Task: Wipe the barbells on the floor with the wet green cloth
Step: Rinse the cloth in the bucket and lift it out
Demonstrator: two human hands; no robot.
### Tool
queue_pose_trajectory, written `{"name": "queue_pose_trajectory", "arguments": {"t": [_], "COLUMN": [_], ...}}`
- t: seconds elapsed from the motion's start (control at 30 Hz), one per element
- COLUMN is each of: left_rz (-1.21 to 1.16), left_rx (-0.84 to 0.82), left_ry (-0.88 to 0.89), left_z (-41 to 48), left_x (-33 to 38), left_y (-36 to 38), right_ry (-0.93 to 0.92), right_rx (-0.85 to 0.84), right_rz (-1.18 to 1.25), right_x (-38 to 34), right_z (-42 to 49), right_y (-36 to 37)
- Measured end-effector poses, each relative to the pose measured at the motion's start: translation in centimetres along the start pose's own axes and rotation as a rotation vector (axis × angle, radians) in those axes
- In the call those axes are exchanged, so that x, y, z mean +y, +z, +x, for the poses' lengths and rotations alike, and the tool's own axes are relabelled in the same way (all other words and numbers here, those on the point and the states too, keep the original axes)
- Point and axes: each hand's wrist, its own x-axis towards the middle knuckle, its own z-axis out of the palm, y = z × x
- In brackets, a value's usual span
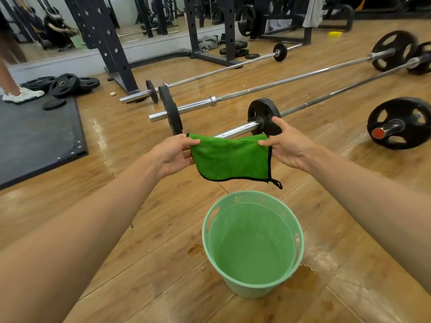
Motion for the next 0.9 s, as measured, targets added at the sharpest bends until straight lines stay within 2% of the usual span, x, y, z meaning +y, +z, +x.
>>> {"name": "queue_pose_trajectory", "arguments": {"t": [0.13,0.23,0.3,0.4,0.47,0.6,0.7,0.83,0.9], "left_rz": [-0.039,0.238,0.428,0.532,0.54,0.56,0.57,0.528,0.545], "left_rx": [0.045,0.044,0.109,0.185,0.213,0.27,0.279,0.248,0.225], "left_ry": [0.066,0.239,0.369,0.458,0.482,0.493,0.479,0.466,0.485], "left_z": [0.2,0.3,0.4,0.6,0.6,1.0,1.2,1.1,1.1], "left_x": [-0.1,-0.2,-0.3,-0.5,-0.5,-0.5,-0.6,-0.6,-0.7], "left_y": [-0.8,-1.1,-0.9,-0.4,-0.2,-0.6,-0.9,-1.0,-1.3], "right_ry": [-0.122,-0.177,-0.149,-0.097,-0.083,-0.017,-0.063,-0.241,-0.273], "right_rx": [0.147,0.223,0.241,0.23,0.23,0.249,0.251,0.278,0.273], "right_rz": [-0.327,-0.405,-0.424,-0.48,-0.487,-0.302,-0.192,-0.468,-0.57], "right_x": [0.8,1.0,1.1,1.3,1.3,0.6,0.4,0.8,1.1], "right_z": [-0.3,-0.1,0.1,0.2,0.3,0.5,0.8,0.9,1.2], "right_y": [-0.9,-1.3,-1.1,-0.5,-0.4,0.0,0.1,-0.1,-0.2]}}
